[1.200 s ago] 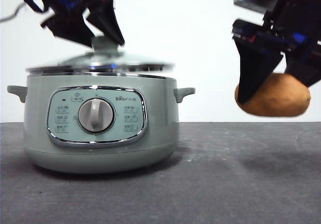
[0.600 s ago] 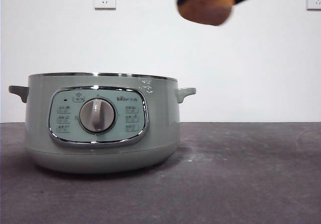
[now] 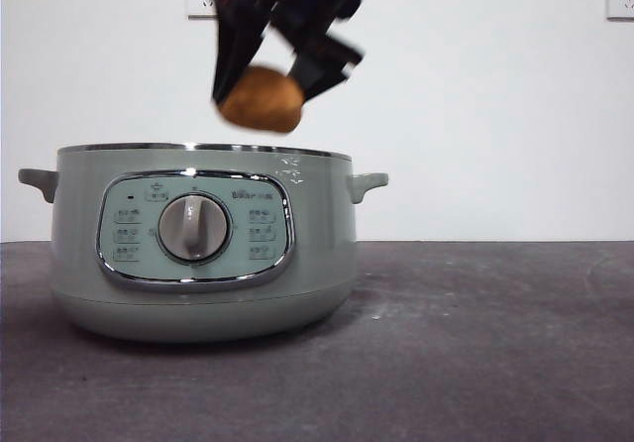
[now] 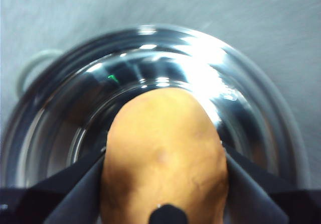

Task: Pick up the potato,open the lid,put the potato in the pot,close the lid

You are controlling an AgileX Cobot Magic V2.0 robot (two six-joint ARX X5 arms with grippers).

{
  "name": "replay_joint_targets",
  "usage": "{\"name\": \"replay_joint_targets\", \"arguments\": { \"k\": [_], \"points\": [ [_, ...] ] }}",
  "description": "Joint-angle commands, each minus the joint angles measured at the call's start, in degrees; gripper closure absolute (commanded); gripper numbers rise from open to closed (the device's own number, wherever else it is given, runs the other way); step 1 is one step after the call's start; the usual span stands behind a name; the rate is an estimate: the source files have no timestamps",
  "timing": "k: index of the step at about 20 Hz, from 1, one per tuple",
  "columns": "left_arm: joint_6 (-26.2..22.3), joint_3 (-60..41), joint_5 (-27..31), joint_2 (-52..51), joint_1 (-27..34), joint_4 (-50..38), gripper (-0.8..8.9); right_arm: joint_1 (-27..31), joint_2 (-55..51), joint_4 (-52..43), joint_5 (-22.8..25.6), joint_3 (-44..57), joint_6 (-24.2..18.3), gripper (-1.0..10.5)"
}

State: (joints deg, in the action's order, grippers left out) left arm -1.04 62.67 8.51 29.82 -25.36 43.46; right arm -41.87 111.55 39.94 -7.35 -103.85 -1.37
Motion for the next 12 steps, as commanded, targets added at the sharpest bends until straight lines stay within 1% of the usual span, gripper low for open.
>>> {"name": "replay_joint_targets", "arguments": {
  "k": [1,6,10,11,12],
  "points": [
    [-0.48,0.39,0.70,-1.29,-0.07,-2.32,8.22,-0.92,5.14,-0.04,-0.22,-2.73,-1.99,9.6],
    [-0.48,0.39,0.74,-1.42,-0.07,-1.33,8.22,-2.78,10.82,-0.42,-0.07,-3.26,-4.04,9.6],
    [-0.50,0.39,2.03,-1.42,-0.07,-1.31,8.22,-3.76,13.38,-0.24,0.44,-3.26,-5.64,9.4],
    [-0.50,0.39,2.03,-1.42,-0.07,-1.14,8.22,-3.76,13.68,-0.07,0.48,-3.26,-5.86,9.3],
    [-0.50,0.39,2.01,-1.42,-0.07,-0.92,8.22,-3.74,13.90,0.07,0.46,-3.26,-6.10,8.9]
  ]
}}
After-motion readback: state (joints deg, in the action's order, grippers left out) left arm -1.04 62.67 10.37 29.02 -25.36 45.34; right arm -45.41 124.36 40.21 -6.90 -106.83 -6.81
